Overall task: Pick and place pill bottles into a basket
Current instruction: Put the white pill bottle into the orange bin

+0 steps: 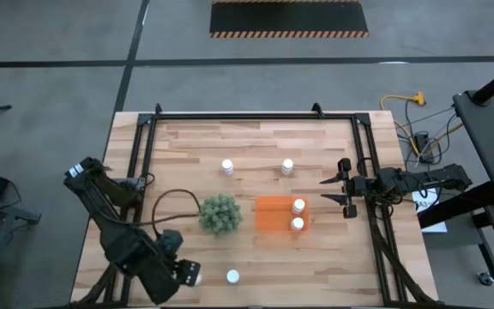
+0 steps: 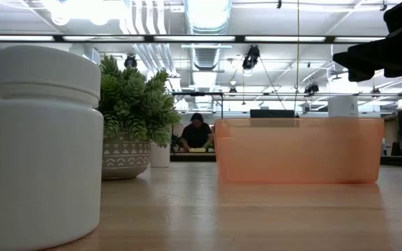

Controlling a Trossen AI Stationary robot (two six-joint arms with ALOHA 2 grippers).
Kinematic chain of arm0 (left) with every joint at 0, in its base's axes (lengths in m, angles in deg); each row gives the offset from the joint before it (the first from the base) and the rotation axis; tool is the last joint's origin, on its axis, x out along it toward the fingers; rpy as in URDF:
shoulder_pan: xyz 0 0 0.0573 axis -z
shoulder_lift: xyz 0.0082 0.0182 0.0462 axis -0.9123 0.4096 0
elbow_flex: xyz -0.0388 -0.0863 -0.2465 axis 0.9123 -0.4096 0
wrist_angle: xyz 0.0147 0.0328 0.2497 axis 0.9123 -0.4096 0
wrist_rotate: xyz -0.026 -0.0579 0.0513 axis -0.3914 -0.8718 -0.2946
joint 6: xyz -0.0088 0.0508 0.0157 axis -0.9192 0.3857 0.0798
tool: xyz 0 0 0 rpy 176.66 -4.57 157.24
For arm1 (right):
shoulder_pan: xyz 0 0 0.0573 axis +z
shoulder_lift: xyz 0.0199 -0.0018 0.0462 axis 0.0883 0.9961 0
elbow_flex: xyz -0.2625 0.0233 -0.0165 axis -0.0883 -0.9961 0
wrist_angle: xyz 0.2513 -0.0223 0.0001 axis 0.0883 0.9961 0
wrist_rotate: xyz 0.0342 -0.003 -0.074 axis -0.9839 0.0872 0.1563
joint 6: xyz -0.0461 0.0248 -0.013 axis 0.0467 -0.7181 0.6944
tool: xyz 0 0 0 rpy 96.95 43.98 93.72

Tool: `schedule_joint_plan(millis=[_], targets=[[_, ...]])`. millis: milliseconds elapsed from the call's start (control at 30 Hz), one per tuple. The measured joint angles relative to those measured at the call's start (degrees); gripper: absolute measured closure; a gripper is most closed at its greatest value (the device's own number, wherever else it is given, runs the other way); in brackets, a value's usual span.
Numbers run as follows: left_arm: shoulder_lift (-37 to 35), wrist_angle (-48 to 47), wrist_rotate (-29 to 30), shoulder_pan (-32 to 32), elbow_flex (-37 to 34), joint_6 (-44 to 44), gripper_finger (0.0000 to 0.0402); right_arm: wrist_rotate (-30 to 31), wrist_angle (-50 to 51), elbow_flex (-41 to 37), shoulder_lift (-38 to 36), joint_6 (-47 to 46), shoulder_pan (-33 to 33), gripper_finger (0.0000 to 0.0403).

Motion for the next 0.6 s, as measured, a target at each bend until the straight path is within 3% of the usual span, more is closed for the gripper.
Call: schedule_joint_plan(millis=[100, 367, 600], targets=[[1.22, -1.28, 3.12, 0.07, 1.06, -1.17, 0.0181, 0.01, 0.00, 0.00, 0.01, 0.05, -0.02, 0.0229], [5.87, 0.75, 3.45, -0.18, 0.47, 2.99, 0.0181, -0.02, 0.00, 0.00, 0.01, 0.00, -0.02, 0.0231], [6.34, 10.56, 3.40, -0.50, 0.36, 6.92, 0.0181, 0.00, 0.02, 0.00, 0.01, -0.07, 0.00, 0.0231]])
